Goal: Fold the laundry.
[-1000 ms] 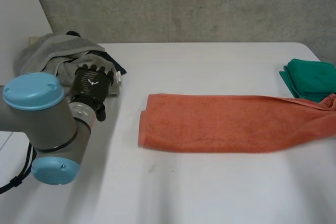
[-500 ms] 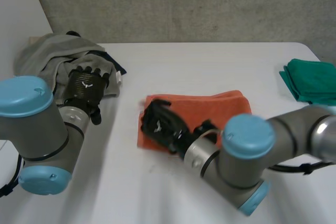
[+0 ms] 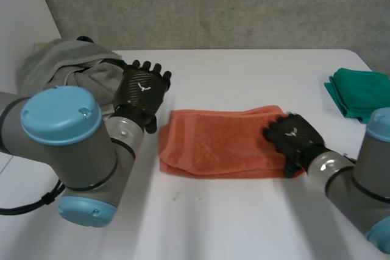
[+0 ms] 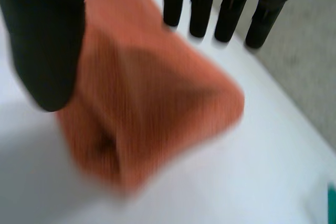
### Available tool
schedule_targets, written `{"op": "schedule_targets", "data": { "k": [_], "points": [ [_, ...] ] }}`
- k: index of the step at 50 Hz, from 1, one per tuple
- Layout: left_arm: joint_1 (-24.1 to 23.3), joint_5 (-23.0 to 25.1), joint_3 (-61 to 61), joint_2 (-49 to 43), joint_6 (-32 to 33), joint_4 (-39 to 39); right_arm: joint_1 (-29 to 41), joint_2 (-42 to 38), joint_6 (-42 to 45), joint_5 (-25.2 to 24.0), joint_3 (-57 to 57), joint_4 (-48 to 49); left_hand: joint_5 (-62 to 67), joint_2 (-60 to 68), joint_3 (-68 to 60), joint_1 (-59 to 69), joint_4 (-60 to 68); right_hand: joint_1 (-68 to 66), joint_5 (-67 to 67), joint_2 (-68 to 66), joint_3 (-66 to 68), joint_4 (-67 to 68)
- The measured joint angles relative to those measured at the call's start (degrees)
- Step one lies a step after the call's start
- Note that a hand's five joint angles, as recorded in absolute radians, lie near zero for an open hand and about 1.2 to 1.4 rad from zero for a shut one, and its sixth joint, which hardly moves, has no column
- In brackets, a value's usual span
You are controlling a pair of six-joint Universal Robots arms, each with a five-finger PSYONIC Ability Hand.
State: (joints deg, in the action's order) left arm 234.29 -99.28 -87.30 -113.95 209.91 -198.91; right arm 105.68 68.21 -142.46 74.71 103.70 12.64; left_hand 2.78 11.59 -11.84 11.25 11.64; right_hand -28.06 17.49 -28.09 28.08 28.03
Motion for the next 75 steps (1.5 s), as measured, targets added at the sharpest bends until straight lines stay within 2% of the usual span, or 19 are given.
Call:
{"op": "schedule_targets", "data": {
  "k": [1, 3, 4, 5, 10, 17, 22, 25, 28, 30, 31, 32, 35, 43, 49, 55, 61, 68, 75],
  "points": [
    [-0.29, -0.01, -0.02, -0.20, 0.01, -0.17, -1.26, -0.62, 1.38, 0.24, 0.30, -0.28, 0.00, 0.00, 0.00, 0.00, 0.00, -10.68, 10.29, -9.46, 9.17, 9.16],
    [-0.56, -0.02, -0.09, -0.41, 0.02, -0.38, -2.62, -1.33, 3.22, 0.54, 0.49, -0.45, 0.01, 0.00, 0.00, 0.00, 0.00, -22.88, 23.02, -23.86, 23.11, 21.92],
    [-0.74, -0.03, -0.22, -0.54, 0.03, -0.56, -3.68, -1.96, 5.03, 0.93, 0.51, -0.50, 0.00, 0.00, 0.00, 0.00, 0.00, -30.02, 33.81, -33.82, 33.00, 33.04],
    [-0.80, -0.04, -0.31, -0.58, 0.04, -0.64, -4.28, -2.35, 6.35, 1.29, 0.41, -0.44, 0.00, 0.00, 0.00, 0.00, 0.00, -33.12, 37.61, -37.63, 37.06, 37.19],
    [-0.85, -0.14, -0.97, -0.22, 0.03, -0.77, -4.31, -2.99, 10.40, 3.82, -1.99, 0.37, 0.01, 0.00, 0.00, 0.00, 0.00, -34.15, 39.37, -38.92, 39.95, 40.43],
    [-0.08, -0.41, -2.81, 2.50, -0.04, -0.72, 4.81, -2.25, 11.36, 6.51, -9.16, 3.21, 0.00, 0.00, 0.00, 0.00, 0.00, -34.15, 40.01, -38.92, 39.95, 40.50],
    [2.18, -0.46, -4.75, 5.08, -0.24, -0.70, 14.48, -2.50, 11.50, 3.41, -12.21, 7.22, 0.01, 0.00, 0.00, 0.00, 0.00, -34.15, 40.11, -39.01, 39.95, 40.52],
    [3.83, -0.43, -5.95, 6.17, -0.94, -0.67, 20.70, -5.07, 12.05, -1.15, -12.90, 9.36, 0.00, 0.00, 0.00, 0.00, 0.00, -34.15, 40.14, -39.01, 39.95, 40.52],
    [4.68, -0.41, -6.49, 6.49, -2.16, -0.64, 23.67, -7.87, 12.22, -4.08, -13.35, 10.19, 0.00, 0.00, 0.00, 0.00, 0.00, -28.21, 31.33, -30.35, 30.70, 30.93],
    [4.99, -0.40, -6.55, 6.51, -3.29, -0.61, 24.97, -9.75, 11.80, -5.37, -13.76, 10.46, 0.00, 0.00, 0.00, 0.00, 0.00, -8.40, 10.52, -9.74, 10.77, 10.96],
    [5.09, -0.40, -6.45, 6.46, -4.18, -0.58, 25.39, -10.52, 11.02, -5.67, -13.95, 10.48, 0.01, 0.00, 0.00, 0.00, 0.00, -3.94, 6.98, -6.37, 7.46, 7.64],
    [5.12, -0.39, -6.27, 6.40, -4.92, -0.57, 25.56, -10.94, 10.10, -5.72, -14.11, 10.47, 0.00, 0.00, 0.00, 0.00, 0.00, 9.86, -8.00, 9.07, -8.05, -7.29],
    [4.96, -0.35, -5.34, 6.05, -6.99, -0.50, 24.79, -10.60, 5.54, -5.16, -14.33, 10.38, 0.00, 0.00, 0.00, 0.00, 0.00, 15.05, -14.75, 15.54, -15.17, -15.16],
    [1.71, 0.27, 1.06, 2.90, -12.44, -0.06, 14.68, -0.17, -21.63, -1.80, -12.69, 8.26, 0.01, 0.00, 0.00, 0.00, 0.00, 15.05, -14.82, 15.82, -15.95, -16.03],
    [-3.43, 3.59, 7.37, -2.17, -15.67, 0.25, 8.68, 4.06, -32.99, 0.20, -12.67, 0.61, 0.01, 0.00, 0.00, 0.00, 0.00, 15.05, -14.82, 15.82, -15.95, -16.03],
    [-6.88, 5.97, 13.48, -8.99, -17.98, 3.13, 6.62, 0.67, -34.11, 1.72, -16.79, -7.59, 0.01, 0.00, 0.00, 0.02, 0.00, 15.05, -14.82, 15.82, -15.95, -16.03],
    [-7.87, 3.89, 17.32, -14.89, -18.37, 8.46, 6.81, -6.30, -33.61, 0.99, -23.12, -13.08, 0.01, 0.00, 0.00, 0.02, 0.00, 15.05, -14.82, 15.82, -15.95, -16.03],
    [-7.25, -1.88, 16.37, -17.84, -14.76, 12.95, 7.58, -15.08, -32.89, -0.88, -29.61, -15.52, 0.00, 0.00, 0.00, 0.02, 0.00, 15.05, -14.82, 15.82, -15.95, -16.03],
    [-5.75, -3.50, 13.21, -18.25, -8.43, 14.51, 8.81, -19.66, -29.27, 0.25, -30.95, -15.42, 0.01, 0.00, 0.00, 0.00, 0.00, 15.05, -14.82, 15.82, -15.95, -16.03]
  ]
}}
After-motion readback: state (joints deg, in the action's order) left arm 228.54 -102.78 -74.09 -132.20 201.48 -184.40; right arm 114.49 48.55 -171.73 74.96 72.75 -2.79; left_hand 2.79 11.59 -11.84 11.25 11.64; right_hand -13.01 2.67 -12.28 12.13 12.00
